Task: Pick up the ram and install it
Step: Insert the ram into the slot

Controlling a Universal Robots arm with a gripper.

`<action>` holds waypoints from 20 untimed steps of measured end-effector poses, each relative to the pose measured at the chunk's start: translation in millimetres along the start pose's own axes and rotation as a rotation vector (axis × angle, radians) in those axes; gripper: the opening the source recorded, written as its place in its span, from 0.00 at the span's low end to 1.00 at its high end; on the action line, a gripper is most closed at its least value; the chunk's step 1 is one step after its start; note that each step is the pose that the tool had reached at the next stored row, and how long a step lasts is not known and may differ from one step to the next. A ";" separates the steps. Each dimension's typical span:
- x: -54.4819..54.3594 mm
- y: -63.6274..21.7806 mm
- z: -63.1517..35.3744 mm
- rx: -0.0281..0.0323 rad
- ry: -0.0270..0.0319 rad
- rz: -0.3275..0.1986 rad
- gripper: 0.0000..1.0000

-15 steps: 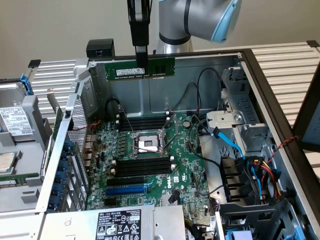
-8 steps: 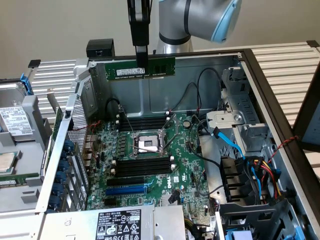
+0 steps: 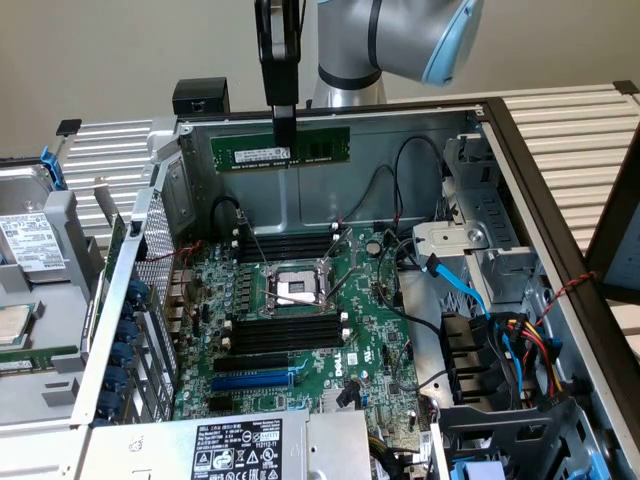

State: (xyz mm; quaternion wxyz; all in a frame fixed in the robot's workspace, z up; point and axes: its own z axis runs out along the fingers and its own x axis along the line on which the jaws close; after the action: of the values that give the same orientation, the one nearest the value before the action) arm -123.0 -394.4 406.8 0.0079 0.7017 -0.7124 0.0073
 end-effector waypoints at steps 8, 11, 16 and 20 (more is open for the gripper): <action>-0.3 0.3 12.4 -0.0067 -0.0001 0.042 0.12; -0.3 0.3 16.0 -0.0087 -0.0002 0.085 0.12; 0.1 3.3 22.8 -0.0101 -0.0007 0.103 0.12; 0.1 9.4 28.4 -0.0102 -0.0007 0.109 0.12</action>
State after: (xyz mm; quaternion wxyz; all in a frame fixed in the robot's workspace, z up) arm -132.3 -394.9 378.5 0.0109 0.6619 -0.7495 0.0038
